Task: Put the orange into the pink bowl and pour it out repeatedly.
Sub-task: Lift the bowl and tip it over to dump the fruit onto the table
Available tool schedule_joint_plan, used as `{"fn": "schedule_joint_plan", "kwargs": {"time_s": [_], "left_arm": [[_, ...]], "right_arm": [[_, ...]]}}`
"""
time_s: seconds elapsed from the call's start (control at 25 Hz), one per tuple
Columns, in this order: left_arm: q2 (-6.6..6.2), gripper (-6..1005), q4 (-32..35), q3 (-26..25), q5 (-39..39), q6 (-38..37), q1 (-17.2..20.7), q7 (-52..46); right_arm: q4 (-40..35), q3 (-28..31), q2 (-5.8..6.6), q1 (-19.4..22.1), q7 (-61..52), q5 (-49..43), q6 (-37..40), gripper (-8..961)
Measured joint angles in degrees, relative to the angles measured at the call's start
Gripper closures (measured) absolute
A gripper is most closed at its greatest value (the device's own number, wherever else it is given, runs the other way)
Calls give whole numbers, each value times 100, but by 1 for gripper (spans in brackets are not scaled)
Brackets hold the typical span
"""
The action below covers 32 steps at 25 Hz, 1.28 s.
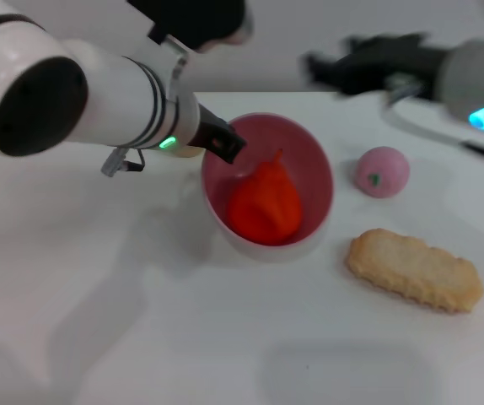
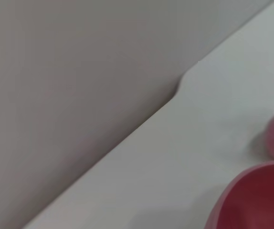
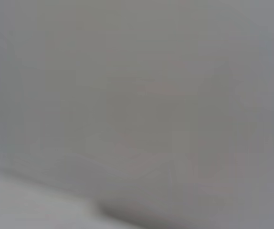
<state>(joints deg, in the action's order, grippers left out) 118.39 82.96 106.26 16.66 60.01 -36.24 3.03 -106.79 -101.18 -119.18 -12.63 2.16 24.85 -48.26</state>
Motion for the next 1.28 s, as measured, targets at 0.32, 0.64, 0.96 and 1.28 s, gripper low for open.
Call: {"fn": "schedule_joint_plan", "kwargs": {"time_s": [0.32, 0.64, 0.96, 1.28], "left_arm": [[4, 957, 519, 766, -558, -216, 112, 423], [53, 957, 393, 2820, -3889, -1375, 346, 541], [63, 957, -243, 3976, -6357, -1428, 453, 1037], [65, 957, -503, 4241, -7114, -1429, 493, 1048]], "right_arm": [[10, 1780, -10, 618, -168, -59, -110, 383], [280, 1889, -10, 716, -140, -33, -116, 379], [398, 1833, 10, 647, -130, -24, -118, 376], [499, 1785, 18, 574, -120, -24, -118, 372]]}}
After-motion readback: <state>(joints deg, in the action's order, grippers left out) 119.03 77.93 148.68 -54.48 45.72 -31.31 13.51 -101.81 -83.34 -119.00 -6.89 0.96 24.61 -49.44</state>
